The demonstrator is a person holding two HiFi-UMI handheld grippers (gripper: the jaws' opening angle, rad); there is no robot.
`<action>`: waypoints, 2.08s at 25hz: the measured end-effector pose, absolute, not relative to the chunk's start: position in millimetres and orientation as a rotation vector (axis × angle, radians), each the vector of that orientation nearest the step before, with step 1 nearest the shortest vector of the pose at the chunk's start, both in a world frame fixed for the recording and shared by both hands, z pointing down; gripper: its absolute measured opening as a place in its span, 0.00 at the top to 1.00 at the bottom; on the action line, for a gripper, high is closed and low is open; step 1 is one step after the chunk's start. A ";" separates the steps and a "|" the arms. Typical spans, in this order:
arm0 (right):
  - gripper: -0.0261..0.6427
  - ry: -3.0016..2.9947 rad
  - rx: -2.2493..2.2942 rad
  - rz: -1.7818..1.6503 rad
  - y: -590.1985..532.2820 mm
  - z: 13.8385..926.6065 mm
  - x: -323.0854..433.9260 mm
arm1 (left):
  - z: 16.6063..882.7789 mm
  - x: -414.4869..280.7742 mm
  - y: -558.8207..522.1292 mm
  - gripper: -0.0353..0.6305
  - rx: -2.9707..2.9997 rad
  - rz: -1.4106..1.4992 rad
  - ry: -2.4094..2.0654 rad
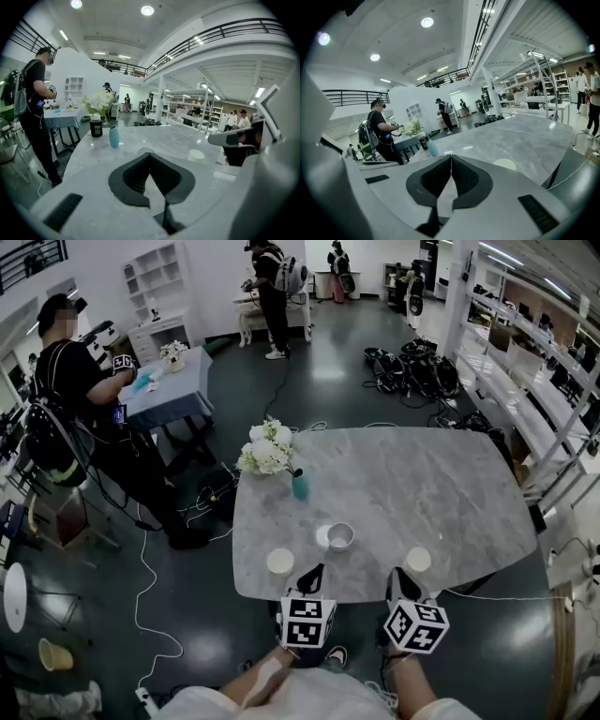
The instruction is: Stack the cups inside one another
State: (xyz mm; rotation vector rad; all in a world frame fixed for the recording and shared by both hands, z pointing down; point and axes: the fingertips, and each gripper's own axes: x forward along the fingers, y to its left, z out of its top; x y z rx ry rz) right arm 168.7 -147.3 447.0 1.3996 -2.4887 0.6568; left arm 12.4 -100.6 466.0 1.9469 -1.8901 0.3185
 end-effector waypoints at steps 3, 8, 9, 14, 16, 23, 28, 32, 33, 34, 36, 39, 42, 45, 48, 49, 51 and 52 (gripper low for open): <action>0.95 -2.509 1.332 0.662 -157.8 452.0 162.4 | 471.7 8.6 -102.0 0.95 1.888 0.319 -1.925; 0.95 -2.523 1.258 0.694 -168.1 459.0 158.6 | 478.6 11.3 -96.9 0.95 1.811 0.352 -1.942; 0.95 -2.520 1.247 0.710 -167.2 461.2 156.6 | 480.4 10.5 -95.1 0.95 1.795 0.354 -1.940; 0.95 -2.518 1.224 0.729 -171.1 470.6 147.1 | 493.4 5.9 -104.9 0.95 1.777 0.344 -1.916; 0.95 -2.515 1.223 0.730 -169.4 471.4 143.7 | 493.5 4.6 -108.7 0.95 1.784 0.333 -1.909; 0.95 -2.507 1.203 0.687 -166.5 469.3 133.2 | 494.9 2.6 -109.9 0.95 1.787 0.312 -1.894; 0.95 -2.500 1.129 0.694 -155.3 480.2 122.1 | 500.8 -4.7 -95.5 0.95 1.748 0.306 -1.912; 0.95 -2.517 1.014 0.689 -142.3 490.6 96.2 | 508.4 -23.0 -78.9 0.95 1.676 0.296 -1.956; 0.95 -2.526 0.982 0.682 -139.1 491.9 85.9 | 509.9 -30.8 -73.8 0.95 1.653 0.291 -1.971; 0.95 -2.534 0.950 0.673 -135.8 492.8 74.8 | 510.7 -39.5 -68.2 0.96 1.629 0.285 -1.986; 0.95 -2.547 0.888 0.657 -129.5 494.8 53.0 | 512.2 -56.7 -55.2 0.96 1.578 0.268 -2.014; 0.95 -2.565 0.792 0.645 -120.7 501.3 29.2 | 519.5 -74.8 -34.6 0.95 1.494 0.253 -2.051; 0.94 -2.573 0.713 0.637 -113.6 510.0 12.0 | 529.3 -86.9 -17.0 0.96 1.420 0.243 -2.078; 0.94 -2.564 0.660 0.617 -105.7 520.6 -3.0 | 540.8 -97.2 -1.8 0.95 1.359 0.228 -2.090; 0.94 -2.553 0.611 0.601 -94.4 531.7 -13.1 | 551.2 -102.9 11.3 0.96 1.316 0.211 -2.099; 0.94 -2.550 0.598 0.595 -91.4 535.1 -16.9 | 554.5 -105.5 14.5 0.95 1.304 0.205 -2.100; 0.93 -2.545 0.577 0.587 -87.8 541.2 -25.0 | 560.5 -111.2 18.8 0.95 1.285 0.196 -2.103; 0.91 -2.540 0.566 0.585 -86.4 544.4 -28.2 | 563.5 -113.3 20.5 0.95 1.276 0.192 -2.104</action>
